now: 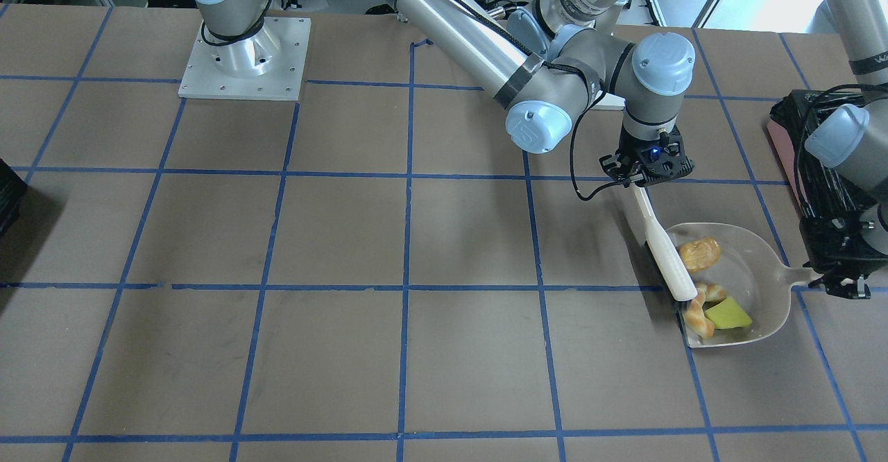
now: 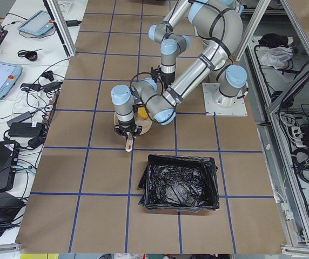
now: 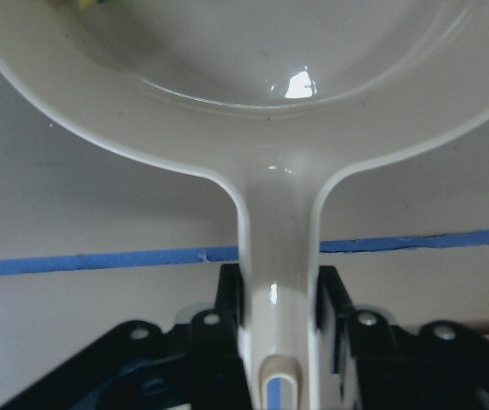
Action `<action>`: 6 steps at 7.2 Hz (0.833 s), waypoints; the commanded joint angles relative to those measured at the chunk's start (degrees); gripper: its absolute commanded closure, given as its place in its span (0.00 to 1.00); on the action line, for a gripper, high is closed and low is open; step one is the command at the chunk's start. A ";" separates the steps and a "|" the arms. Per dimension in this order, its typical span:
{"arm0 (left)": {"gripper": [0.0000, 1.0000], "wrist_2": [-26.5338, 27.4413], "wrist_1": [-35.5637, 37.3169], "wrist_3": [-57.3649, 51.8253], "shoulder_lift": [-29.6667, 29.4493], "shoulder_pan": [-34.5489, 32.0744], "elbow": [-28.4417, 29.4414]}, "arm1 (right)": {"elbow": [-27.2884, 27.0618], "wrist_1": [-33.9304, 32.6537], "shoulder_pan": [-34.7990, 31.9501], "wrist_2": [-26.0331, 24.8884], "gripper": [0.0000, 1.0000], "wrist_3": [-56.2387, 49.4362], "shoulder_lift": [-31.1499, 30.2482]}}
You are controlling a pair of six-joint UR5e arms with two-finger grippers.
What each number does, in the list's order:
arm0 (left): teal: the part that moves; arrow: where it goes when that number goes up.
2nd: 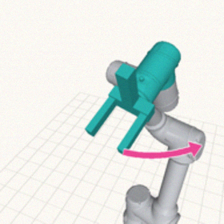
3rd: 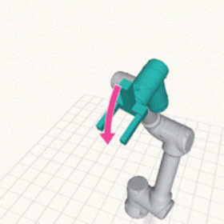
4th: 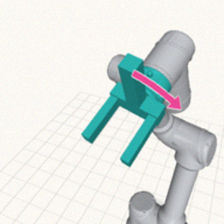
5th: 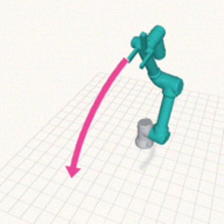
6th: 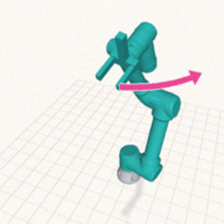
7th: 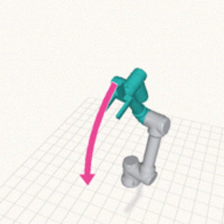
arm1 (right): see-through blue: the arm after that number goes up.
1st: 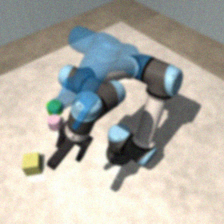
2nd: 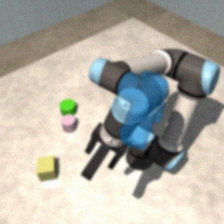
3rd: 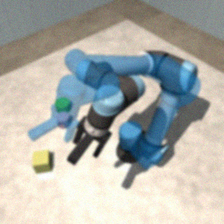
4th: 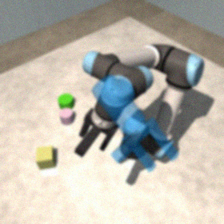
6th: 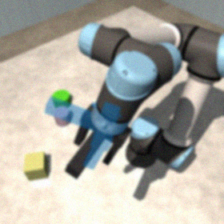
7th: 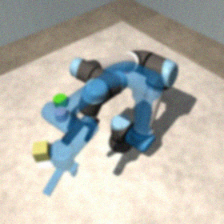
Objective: Sweep and dump trash in nearest bin
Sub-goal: 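Push remaining bread into the dustpan with the brush, right gripper, then carry loaded dustpan to the black trash bin with left gripper while right withdraws brush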
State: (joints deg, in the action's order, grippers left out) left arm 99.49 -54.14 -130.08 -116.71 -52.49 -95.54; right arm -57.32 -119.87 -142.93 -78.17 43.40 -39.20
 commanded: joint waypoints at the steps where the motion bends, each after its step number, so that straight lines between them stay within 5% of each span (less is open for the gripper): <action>1: 1.00 0.00 0.00 0.00 -0.01 -0.06 0.00 | 3.95 -0.01 0.10 2.66 1.00 -1.66 2.10; 6: 1.00 0.00 0.00 -0.43 0.26 -0.06 0.00 | 4.06 2.35 2.02 7.59 1.00 -14.56 0.98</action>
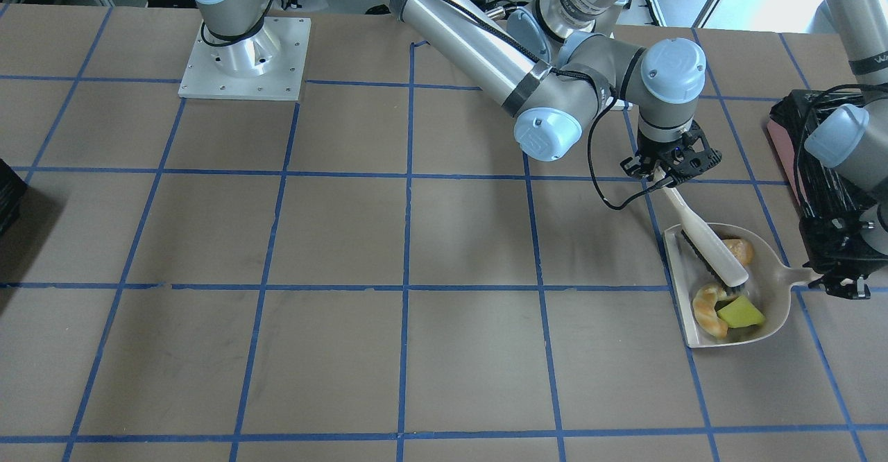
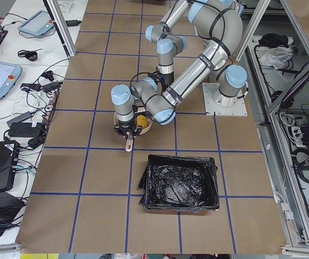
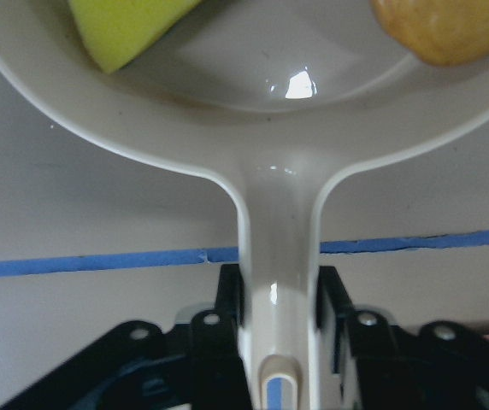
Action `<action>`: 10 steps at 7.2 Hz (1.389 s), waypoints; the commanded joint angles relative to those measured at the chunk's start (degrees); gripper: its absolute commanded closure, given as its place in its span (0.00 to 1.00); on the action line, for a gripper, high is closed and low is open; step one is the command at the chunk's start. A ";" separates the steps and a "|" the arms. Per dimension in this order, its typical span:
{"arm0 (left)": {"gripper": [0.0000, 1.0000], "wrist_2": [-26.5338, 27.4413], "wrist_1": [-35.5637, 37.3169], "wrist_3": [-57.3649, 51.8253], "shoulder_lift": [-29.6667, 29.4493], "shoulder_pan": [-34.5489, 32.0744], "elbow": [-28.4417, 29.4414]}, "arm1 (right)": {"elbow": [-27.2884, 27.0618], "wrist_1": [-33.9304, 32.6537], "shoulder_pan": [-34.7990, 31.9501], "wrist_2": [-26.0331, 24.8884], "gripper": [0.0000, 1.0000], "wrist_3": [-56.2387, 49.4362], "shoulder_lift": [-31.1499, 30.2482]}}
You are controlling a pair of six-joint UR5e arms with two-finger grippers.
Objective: Sweep and dump trash in nearest bin
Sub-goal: 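Carry loaded dustpan to the black trash bin with left gripper while right withdraws brush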
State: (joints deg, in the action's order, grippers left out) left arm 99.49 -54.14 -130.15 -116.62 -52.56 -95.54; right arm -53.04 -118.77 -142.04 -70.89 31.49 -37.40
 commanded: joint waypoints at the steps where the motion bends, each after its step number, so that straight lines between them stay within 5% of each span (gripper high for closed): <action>1: 1.00 -0.08 0.00 -1.33 0.42 0.00 0.00 | -0.66 4.57 2.63 0.22 1.00 -1.97 -2.31; 4: 1.00 -0.17 0.27 -1.78 0.69 0.09 0.09 | -6.16 16.00 8.86 -0.83 1.00 3.73 -9.85; 7: 1.00 -1.48 -0.87 -0.90 1.65 0.09 0.26 | -28.10 14.20 16.08 -5.40 1.00 5.78 -26.44; 10: 1.00 -9.81 -9.11 1.81 3.58 3.32 0.79 | -48.33 8.24 17.06 -12.50 1.00 5.60 -40.97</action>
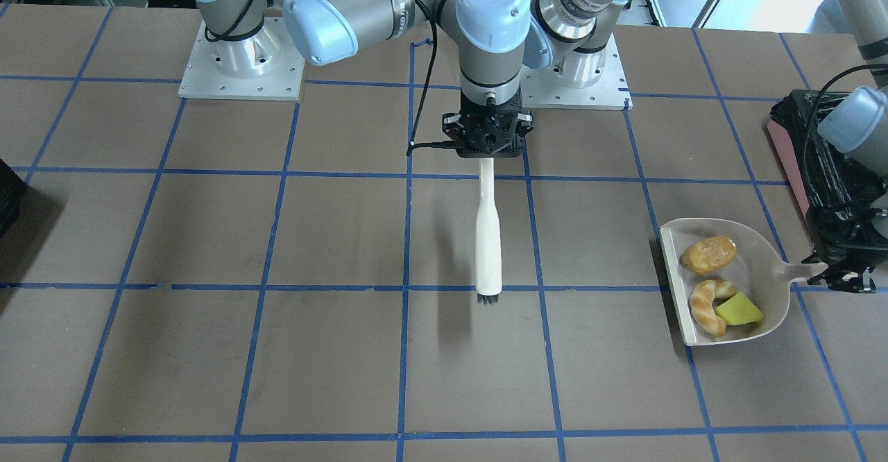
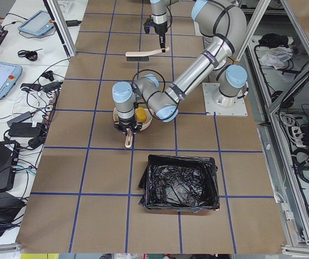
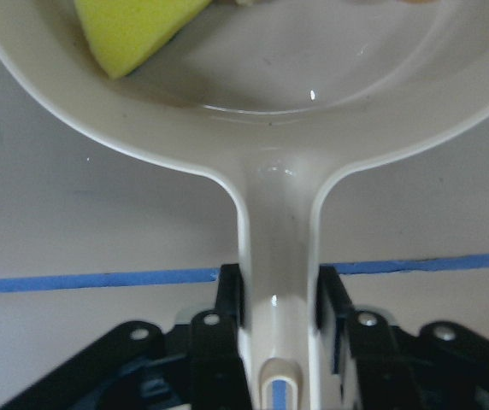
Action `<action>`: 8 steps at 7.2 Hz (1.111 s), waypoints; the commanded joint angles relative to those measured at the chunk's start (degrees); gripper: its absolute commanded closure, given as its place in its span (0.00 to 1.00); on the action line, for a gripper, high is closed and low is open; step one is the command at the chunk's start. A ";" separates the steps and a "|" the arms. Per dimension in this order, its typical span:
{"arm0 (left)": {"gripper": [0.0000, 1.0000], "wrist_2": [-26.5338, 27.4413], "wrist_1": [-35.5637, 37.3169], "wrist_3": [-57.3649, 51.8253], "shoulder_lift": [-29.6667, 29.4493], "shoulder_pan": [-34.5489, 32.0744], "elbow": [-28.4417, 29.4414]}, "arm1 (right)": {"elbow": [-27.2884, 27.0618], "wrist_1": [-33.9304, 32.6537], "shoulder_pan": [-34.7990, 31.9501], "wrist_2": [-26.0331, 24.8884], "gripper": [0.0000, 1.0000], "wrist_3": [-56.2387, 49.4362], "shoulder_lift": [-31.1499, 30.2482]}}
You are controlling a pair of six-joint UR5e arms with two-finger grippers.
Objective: Sweep and dump trash in nearest bin
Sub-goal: 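Carry loaded dustpan to the black trash bin with left gripper while right withdraws brush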
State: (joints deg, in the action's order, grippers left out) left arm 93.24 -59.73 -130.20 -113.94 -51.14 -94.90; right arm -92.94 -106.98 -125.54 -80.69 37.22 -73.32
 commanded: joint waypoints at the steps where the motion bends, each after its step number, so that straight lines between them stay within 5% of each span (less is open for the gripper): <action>1: 1.00 -5.24 -6.85 3.44 2.22 4.45 1.20 | -12.40 -6.19 0.64 -5.86 1.00 0.22 -6.03; 3: 1.00 -6.83 -18.16 10.53 5.20 7.62 6.89 | -16.47 -9.10 0.90 -8.77 1.00 1.36 -7.01; 8: 1.00 -6.05 -23.41 19.45 12.85 25.35 8.77 | -21.67 -9.56 0.73 -8.70 1.00 -1.80 -7.27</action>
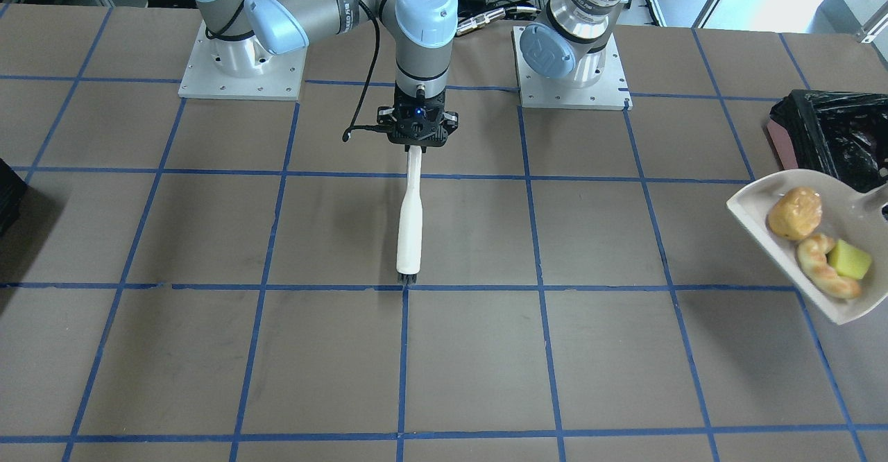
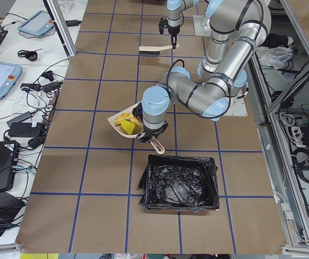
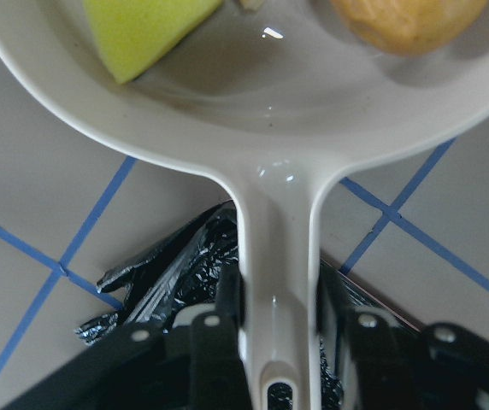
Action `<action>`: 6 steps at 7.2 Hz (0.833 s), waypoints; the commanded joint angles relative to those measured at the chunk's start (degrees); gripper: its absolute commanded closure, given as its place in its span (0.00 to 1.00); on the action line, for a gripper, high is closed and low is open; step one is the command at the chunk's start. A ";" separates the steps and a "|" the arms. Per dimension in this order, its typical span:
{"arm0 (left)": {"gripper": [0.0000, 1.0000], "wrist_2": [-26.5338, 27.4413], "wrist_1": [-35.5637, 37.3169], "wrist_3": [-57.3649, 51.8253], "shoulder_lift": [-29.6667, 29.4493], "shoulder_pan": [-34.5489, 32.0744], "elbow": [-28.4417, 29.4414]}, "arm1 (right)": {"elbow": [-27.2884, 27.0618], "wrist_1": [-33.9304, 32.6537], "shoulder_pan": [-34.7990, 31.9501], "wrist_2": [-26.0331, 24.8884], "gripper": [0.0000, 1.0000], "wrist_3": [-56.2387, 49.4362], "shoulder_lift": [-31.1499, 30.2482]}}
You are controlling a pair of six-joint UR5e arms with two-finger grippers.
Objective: Sweep and dump trash in nearest bin
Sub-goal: 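Tilt the dustpan over the bin with left gripper to dump items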
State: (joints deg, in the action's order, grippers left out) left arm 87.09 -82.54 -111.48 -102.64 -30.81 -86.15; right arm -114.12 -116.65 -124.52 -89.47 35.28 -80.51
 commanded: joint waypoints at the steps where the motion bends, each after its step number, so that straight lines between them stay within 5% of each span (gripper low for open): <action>1: 1.00 0.18 -1.13 0.74 2.00 9.06 0.10 | -0.49 0.20 -1.59 -0.09 1.00 0.58 -0.18; 6: 1.00 11.67 -3.33 4.07 1.39 18.94 0.10 | -5.49 -0.15 -3.80 0.26 1.00 1.99 -4.56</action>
State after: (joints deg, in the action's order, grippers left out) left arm 95.43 -85.64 -107.90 -100.81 -13.33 -86.04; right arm -117.85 -116.40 -128.22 -89.41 37.26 -83.54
